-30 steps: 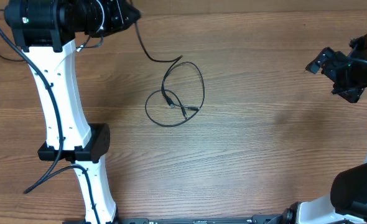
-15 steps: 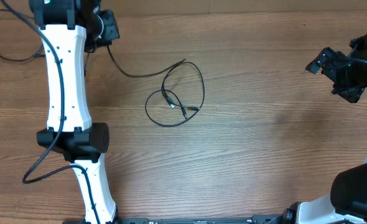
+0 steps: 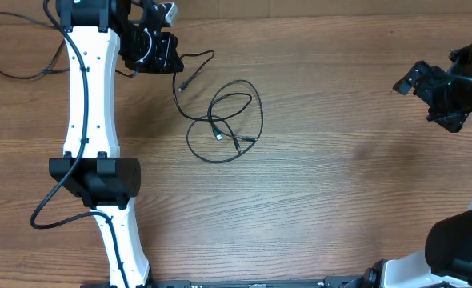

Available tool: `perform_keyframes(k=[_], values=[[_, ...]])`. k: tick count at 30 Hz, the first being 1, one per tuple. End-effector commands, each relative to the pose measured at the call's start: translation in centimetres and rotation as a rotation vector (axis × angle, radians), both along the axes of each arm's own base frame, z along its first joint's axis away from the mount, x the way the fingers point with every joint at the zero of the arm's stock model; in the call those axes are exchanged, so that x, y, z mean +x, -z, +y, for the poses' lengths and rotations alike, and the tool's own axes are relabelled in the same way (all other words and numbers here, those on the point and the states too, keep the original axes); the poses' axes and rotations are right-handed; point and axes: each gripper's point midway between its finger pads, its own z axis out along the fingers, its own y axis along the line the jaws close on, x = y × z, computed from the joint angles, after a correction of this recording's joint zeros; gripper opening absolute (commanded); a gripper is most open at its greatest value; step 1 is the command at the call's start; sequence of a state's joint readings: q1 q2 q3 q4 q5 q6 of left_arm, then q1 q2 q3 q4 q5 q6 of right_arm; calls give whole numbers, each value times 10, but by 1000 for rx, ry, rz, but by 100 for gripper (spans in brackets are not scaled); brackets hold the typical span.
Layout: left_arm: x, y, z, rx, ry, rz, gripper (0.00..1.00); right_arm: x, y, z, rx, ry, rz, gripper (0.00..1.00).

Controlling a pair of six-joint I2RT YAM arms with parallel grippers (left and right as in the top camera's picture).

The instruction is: Untangle cables

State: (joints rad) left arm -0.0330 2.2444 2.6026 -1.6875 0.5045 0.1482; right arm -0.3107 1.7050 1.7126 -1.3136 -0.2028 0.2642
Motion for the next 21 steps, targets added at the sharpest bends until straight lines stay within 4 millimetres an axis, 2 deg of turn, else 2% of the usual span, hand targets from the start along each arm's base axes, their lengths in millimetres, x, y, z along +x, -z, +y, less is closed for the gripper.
perform_keyframes(k=[1,2,8,11,12,14,15,21], values=[[-5,13,5,37,-35,58,24,1,0,0,-1,-4,-4,100],[-7,18,4,36,-31,78,29,1,0,0,-2,-4,-3,100],[-31,65,-3,69,16,249,41,1,0,0,-2,-4,-3,100],[-39,85,10,153,-19,318,51,1,0,0,-2,-4,-3,100],[-41,90,14,180,-46,339,55,1,0,0,-1,-4,-4,100],[-44,95,19,205,-87,370,72,1,0,0,-2,-4,-3,100],[-44,96,19,205,-92,377,76,1,0,0,-2,-4,-3,100],[-56,108,11,216,-80,433,76,1,0,0,-1,-4,-3,100]])
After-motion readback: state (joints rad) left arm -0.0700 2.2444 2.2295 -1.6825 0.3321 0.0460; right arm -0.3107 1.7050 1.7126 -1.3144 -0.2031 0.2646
